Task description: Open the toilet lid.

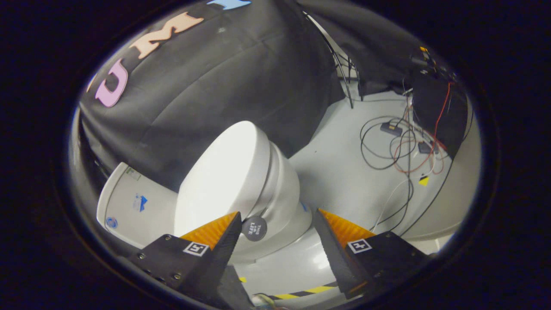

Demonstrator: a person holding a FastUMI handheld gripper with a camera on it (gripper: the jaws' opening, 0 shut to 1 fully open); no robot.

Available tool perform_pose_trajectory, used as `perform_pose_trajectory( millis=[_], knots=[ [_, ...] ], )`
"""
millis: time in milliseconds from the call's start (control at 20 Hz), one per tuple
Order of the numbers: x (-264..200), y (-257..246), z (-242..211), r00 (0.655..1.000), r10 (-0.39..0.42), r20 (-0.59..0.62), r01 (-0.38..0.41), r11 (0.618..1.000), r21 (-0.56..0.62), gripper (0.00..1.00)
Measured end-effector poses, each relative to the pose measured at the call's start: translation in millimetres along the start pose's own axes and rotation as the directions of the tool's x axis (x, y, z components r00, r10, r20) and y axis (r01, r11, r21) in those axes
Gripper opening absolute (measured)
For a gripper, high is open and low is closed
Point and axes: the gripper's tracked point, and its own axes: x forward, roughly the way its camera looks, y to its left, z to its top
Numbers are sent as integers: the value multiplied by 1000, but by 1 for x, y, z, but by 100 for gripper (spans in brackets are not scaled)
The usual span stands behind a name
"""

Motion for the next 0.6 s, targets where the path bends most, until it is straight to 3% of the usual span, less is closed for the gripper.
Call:
perform_pose_trajectory(
  millis=[150, 300, 400, 500, 600],
  knots=[
    [21, 7, -18, 997, 35, -72, -27, 993, 116, 100],
    [38, 17, -26, 989, 91, -114, -58, 961, 272, 82],
    [48, 32, -30, 980, 154, -124, -104, 934, 341, 82],
    [52, 29, -32, 981, 144, -133, -89, 932, 351, 38],
    [57, 30, -31, 982, 144, -121, -91, 927, 365, 37]
  ],
)
